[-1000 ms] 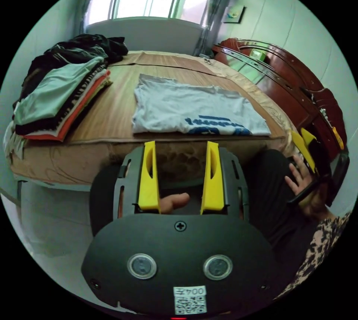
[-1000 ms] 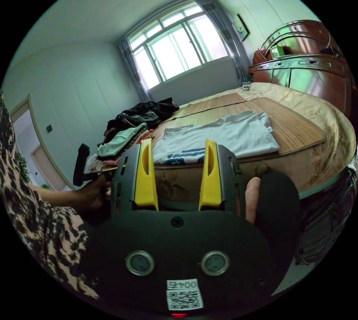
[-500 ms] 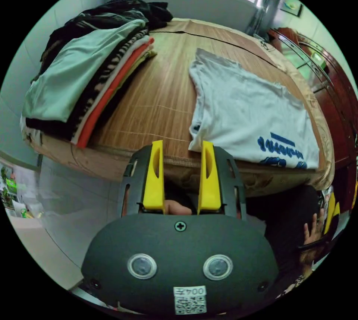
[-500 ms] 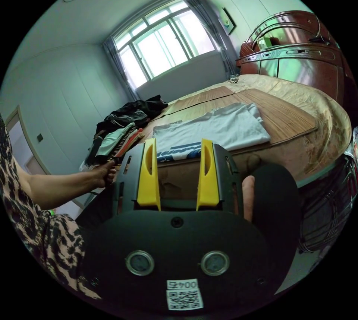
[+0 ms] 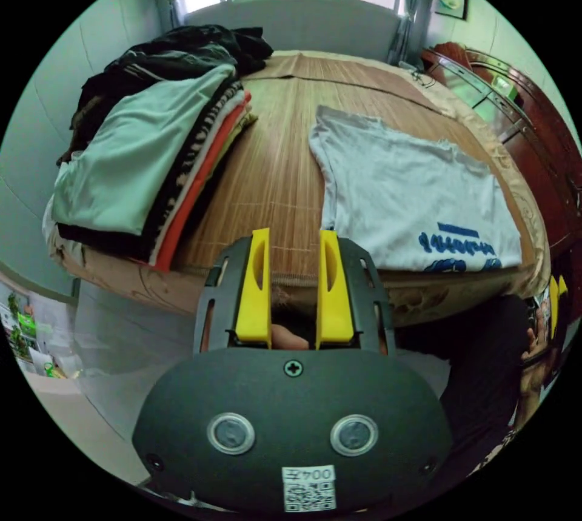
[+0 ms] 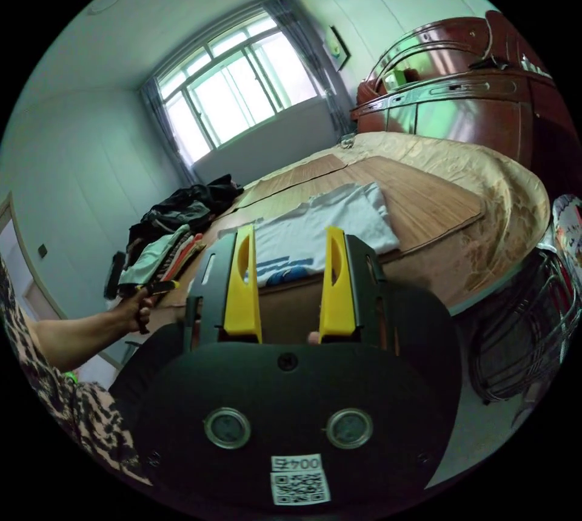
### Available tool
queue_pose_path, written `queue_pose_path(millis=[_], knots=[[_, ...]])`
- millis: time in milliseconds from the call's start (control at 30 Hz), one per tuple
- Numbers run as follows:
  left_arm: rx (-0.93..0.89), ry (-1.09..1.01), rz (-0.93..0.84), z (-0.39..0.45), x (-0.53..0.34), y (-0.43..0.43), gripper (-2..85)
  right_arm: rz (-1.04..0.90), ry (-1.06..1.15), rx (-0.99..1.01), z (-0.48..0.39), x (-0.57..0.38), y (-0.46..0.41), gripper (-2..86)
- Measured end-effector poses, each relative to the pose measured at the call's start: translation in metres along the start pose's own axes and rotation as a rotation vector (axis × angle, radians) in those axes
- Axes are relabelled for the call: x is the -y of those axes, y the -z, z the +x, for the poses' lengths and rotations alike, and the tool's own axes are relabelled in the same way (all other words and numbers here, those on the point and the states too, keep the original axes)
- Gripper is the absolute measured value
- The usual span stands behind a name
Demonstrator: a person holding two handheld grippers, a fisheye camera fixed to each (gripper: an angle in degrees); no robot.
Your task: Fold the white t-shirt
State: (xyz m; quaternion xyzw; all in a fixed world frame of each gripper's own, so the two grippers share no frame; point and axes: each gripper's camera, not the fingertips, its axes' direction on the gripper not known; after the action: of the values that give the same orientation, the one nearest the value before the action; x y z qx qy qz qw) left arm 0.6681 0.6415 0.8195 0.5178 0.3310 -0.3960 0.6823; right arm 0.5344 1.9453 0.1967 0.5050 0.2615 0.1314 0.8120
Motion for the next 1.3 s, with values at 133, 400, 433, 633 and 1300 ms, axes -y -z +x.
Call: queue_pose_path(millis=[133,400,433,633,1300], knots=[[-0.078,-0.077,0.104,0.043,0.016,0.008,12.0,-0.081,-0.030,-0.032,0.021,0.038,-0.034,13.2],[-0.003,-0.142,-0.096,0.085,0.031,-0.096,13.7,-0.310,-0.067,-0.224,0.052,0.076,-0.137,12.5],[-0.022,-0.102,-0.100,0.076,0.030,-0.098,13.7,-0.350,-0.128,-0.306,0.070,0.078,-0.146,10.7],[-0.123,-0.042,0.044,0.061,0.010,-0.051,13.2,-0.255,-0.164,-0.330,0.085,0.107,-0.112,10.5],[-0.293,-0.268,0.138,0.269,-0.084,-0.047,17.0,-0.306,-0.102,-0.100,-0.008,0.172,-0.140,5.3]])
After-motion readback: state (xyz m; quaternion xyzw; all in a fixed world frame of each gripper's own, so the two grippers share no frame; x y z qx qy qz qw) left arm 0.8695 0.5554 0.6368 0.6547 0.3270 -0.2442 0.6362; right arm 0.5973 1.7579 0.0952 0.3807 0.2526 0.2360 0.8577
